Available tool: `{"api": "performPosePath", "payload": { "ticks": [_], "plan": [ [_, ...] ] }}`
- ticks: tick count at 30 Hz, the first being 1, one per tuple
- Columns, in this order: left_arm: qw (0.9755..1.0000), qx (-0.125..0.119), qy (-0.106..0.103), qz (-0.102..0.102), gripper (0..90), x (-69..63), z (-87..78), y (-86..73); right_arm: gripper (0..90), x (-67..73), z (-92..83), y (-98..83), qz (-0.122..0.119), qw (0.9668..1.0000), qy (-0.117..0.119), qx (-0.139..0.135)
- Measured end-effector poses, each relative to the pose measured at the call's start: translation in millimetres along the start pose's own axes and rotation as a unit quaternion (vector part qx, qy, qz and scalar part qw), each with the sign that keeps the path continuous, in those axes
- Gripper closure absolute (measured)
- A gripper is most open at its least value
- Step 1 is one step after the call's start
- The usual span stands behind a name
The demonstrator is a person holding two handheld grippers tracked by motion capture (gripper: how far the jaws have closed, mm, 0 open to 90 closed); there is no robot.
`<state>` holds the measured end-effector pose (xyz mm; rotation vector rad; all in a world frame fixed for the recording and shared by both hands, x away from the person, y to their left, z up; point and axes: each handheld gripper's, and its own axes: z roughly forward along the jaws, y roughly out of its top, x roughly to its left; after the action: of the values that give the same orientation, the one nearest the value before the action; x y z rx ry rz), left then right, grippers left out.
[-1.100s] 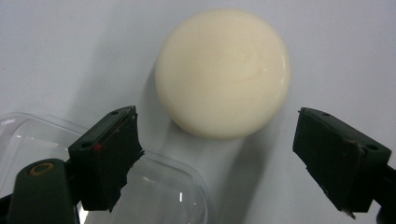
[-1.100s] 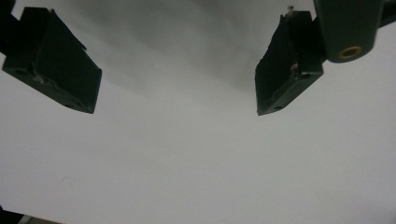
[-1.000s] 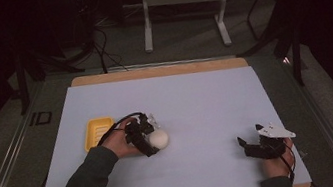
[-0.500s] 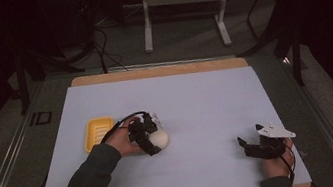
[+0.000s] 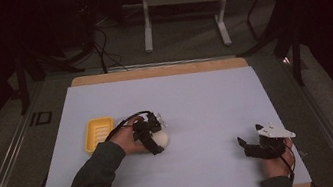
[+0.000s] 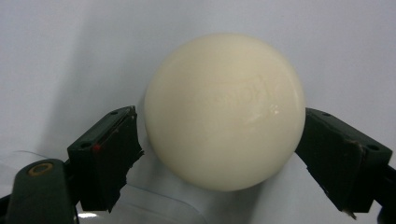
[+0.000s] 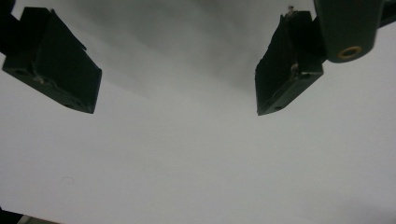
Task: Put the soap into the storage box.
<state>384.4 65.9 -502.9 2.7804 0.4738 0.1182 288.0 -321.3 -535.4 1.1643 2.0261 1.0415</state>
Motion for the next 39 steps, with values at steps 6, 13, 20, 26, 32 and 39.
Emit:
{"api": "performPosePath", "payload": {
  "ticks": [6,13,20,26,32,39],
  "plan": [
    [1.0000,0.005,0.003,0.003,14.9,-0.8,4.5,3.2,14.8,-0.1,0.4,0.1,0.000,1.0000,0.000,0.001],
    [0.9999,0.015,-0.007,0.001,17.0,0.4,8.8,8.3,14.7,-0.3,0.3,0.1,0.000,1.0000,0.001,0.001],
    [0.9998,0.017,-0.013,-0.002,20.8,0.6,9.0,10.4,14.7,-0.2,0.1,0.0,0.001,1.0000,0.001,0.001],
    [0.9995,0.029,-0.014,0.002,23.1,1.6,7.8,12.0,14.8,-0.4,0.1,0.0,0.001,1.0000,0.001,0.000],
    [0.9980,0.058,-0.023,0.010,23.2,-0.7,5.3,11.3,14.8,-0.3,0.1,0.0,0.001,1.0000,0.001,0.000],
    [0.9944,0.100,-0.019,0.028,22.4,-5.3,5.2,12.8,14.7,-0.1,0.2,0.1,0.000,1.0000,0.001,0.001]
  ]
}}
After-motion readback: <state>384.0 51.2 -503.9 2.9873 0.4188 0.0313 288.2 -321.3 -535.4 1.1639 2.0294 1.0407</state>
